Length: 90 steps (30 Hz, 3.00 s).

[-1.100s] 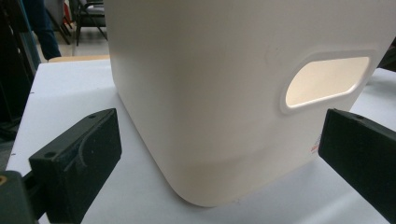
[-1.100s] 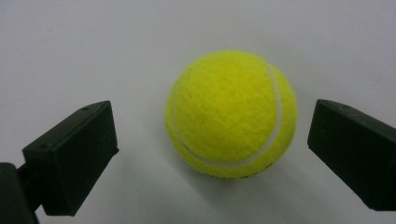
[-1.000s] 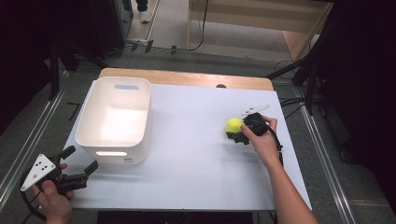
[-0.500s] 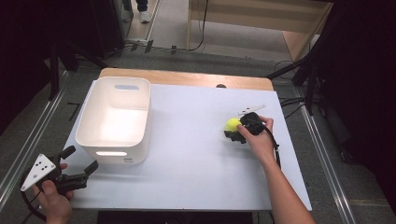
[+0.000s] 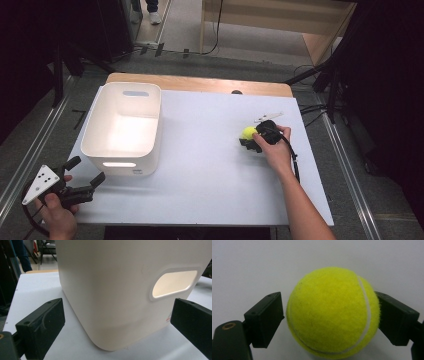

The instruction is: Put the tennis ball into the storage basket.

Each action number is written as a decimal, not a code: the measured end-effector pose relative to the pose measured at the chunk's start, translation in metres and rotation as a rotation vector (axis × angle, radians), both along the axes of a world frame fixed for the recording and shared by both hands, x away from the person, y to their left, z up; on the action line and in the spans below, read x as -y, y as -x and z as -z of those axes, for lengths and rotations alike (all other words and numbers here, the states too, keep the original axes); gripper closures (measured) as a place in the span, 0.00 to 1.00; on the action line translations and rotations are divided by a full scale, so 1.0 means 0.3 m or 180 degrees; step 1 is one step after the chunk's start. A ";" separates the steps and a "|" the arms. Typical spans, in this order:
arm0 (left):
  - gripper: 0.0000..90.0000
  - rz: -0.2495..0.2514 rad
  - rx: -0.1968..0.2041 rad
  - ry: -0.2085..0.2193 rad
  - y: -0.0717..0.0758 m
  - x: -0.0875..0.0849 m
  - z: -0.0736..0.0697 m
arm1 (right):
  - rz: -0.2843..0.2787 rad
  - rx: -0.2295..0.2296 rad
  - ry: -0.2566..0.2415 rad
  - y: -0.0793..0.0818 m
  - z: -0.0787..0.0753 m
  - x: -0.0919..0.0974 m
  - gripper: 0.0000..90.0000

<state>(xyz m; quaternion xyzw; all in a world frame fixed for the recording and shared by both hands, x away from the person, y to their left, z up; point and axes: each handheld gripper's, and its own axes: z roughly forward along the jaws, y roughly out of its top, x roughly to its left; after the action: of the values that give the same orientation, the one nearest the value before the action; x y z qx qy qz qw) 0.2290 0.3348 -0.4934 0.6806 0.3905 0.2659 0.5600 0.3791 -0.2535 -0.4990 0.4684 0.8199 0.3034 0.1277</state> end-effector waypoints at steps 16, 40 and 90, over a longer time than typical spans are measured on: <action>0.00 0.0001 -0.0002 0.0003 0.000 0.000 0.000 | 0.0058 -0.0004 -0.0049 -0.004 0.000 0.009 0.25; 0.00 0.0011 -0.0006 -0.0003 -0.001 -0.001 0.000 | -0.0058 0.0084 -0.0042 -0.001 -0.041 -0.018 0.25; 0.00 0.0018 0.0004 -0.0002 0.000 0.000 -0.001 | -0.0435 0.0158 -0.0132 -0.003 -0.095 -0.165 0.25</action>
<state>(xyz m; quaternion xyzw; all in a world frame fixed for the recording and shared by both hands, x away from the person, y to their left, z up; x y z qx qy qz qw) 0.2291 0.3349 -0.4932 0.6817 0.3881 0.2648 0.5608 0.3800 -0.2041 -0.4706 0.4062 0.8401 0.3398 0.1172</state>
